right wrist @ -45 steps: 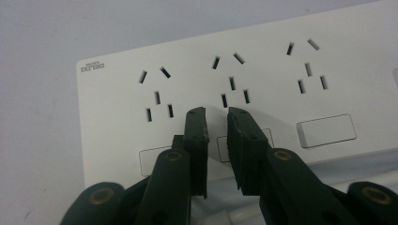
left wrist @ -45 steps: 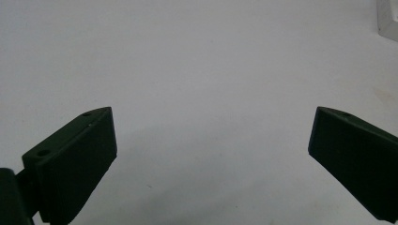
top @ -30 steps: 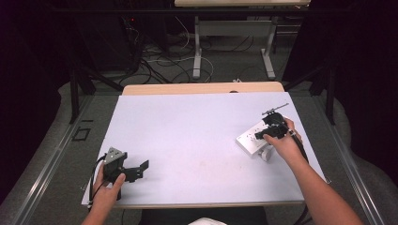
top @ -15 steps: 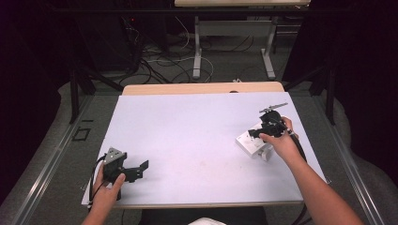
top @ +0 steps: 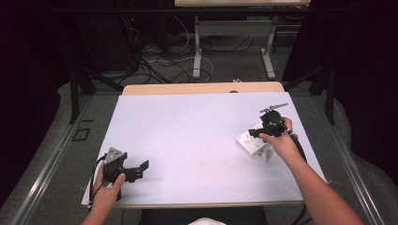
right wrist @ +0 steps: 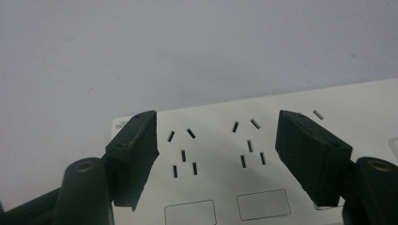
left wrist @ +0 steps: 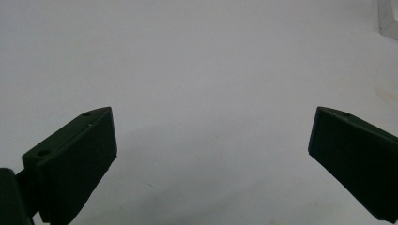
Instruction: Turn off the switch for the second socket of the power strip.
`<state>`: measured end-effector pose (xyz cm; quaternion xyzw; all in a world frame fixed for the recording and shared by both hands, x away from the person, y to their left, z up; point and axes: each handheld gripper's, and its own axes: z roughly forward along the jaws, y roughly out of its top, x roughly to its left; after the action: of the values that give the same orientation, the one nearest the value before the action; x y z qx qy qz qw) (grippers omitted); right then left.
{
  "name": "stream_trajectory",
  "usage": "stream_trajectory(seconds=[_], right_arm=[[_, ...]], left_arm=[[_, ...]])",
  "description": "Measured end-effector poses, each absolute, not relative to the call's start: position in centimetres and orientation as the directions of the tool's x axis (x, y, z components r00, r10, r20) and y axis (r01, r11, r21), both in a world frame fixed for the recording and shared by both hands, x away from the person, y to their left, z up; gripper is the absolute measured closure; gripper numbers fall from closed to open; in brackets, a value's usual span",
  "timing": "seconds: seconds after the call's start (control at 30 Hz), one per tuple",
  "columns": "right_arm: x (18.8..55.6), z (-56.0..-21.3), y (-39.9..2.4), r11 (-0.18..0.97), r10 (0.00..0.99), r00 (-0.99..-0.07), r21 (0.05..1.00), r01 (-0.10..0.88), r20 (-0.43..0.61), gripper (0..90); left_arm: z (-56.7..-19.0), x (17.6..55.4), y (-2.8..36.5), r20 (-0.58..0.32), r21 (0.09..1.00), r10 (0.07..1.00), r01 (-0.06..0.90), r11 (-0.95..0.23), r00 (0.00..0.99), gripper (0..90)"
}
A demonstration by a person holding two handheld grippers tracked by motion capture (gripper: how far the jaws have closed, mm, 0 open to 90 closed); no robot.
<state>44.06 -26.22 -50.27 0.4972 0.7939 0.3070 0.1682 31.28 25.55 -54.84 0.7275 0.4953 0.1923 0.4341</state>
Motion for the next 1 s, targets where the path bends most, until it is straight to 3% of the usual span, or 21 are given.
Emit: stream_trajectory(seconds=[0.37,0.67,1.0], right_arm=[[42.9,-49.4,-26.4,0.324,0.884,-0.466,0.685,0.653,0.026,25.5],[41.2,-48.4,-26.5,0.298,0.880,-0.474,0.726,0.620,0.043,15.5],[38.9,-47.4,-26.1,0.304,0.855,-0.518,0.792,0.530,0.019,9.9]], left_arm=[[-54.8,31.3,25.6,-0.152,0.821,0.888,0.555,-0.131,0.434,1.5],[-54.8,31.3,25.5,-0.152,0.822,0.888,0.554,-0.130,0.435,1.5],[-54.8,31.2,25.6,-0.148,0.824,0.889,0.552,-0.131,0.433,1.5]])
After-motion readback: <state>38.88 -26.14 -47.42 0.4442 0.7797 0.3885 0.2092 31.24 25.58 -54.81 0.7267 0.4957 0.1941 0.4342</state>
